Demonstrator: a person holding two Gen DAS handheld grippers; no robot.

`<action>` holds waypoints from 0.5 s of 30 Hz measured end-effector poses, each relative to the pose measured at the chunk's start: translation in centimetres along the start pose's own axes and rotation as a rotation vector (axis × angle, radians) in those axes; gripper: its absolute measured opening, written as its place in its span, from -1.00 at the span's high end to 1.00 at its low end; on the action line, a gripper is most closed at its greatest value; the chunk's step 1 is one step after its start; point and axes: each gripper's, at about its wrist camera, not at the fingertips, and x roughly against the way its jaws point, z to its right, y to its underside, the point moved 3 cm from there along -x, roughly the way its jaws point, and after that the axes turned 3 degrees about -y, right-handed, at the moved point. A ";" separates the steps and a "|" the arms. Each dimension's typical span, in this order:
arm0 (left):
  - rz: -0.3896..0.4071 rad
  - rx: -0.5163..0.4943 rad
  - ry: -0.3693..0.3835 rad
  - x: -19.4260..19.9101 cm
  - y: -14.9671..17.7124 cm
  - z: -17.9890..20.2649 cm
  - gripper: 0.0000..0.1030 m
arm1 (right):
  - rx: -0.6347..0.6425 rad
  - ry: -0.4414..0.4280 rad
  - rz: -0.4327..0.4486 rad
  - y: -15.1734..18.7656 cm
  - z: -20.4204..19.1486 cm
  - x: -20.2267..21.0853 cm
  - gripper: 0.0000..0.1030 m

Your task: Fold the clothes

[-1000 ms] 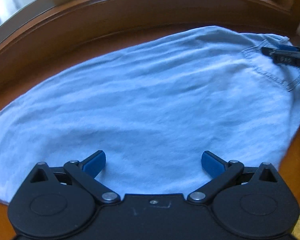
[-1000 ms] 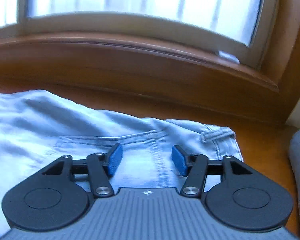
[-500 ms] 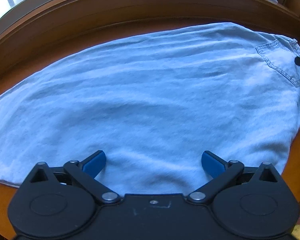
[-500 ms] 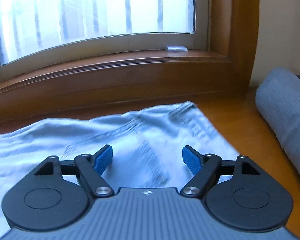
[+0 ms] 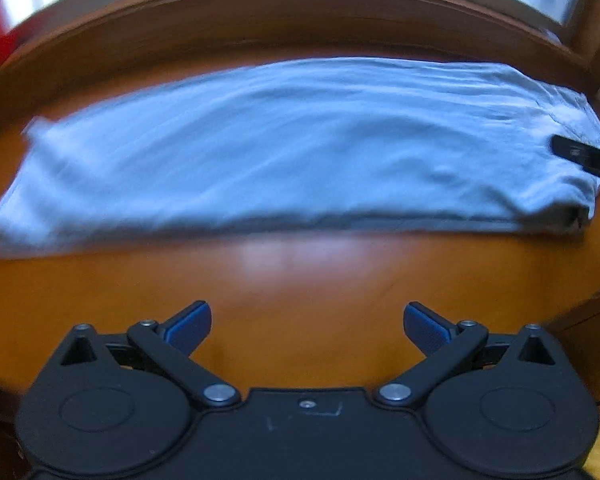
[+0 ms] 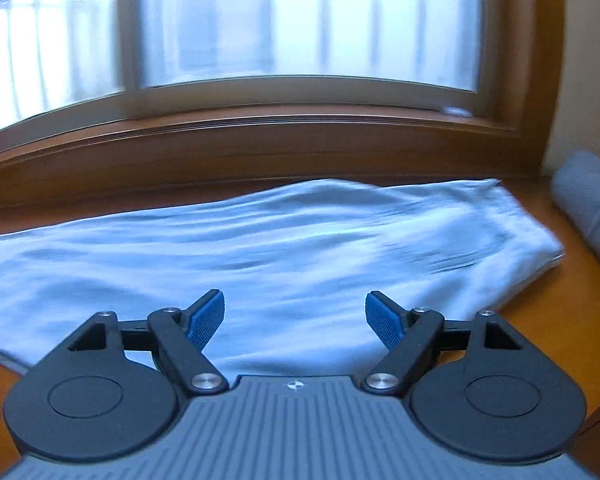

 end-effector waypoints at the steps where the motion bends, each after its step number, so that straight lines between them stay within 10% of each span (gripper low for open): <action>1: 0.002 0.022 -0.004 0.6 1.2 -1.8 -0.99 | 0.009 -0.031 -0.004 0.5 -2.5 0.3 -0.60; 15: 0.023 0.335 -0.132 5.8 10.2 -17.8 -0.99 | 0.435 -0.336 -0.004 2.8 -27.6 1.7 -0.60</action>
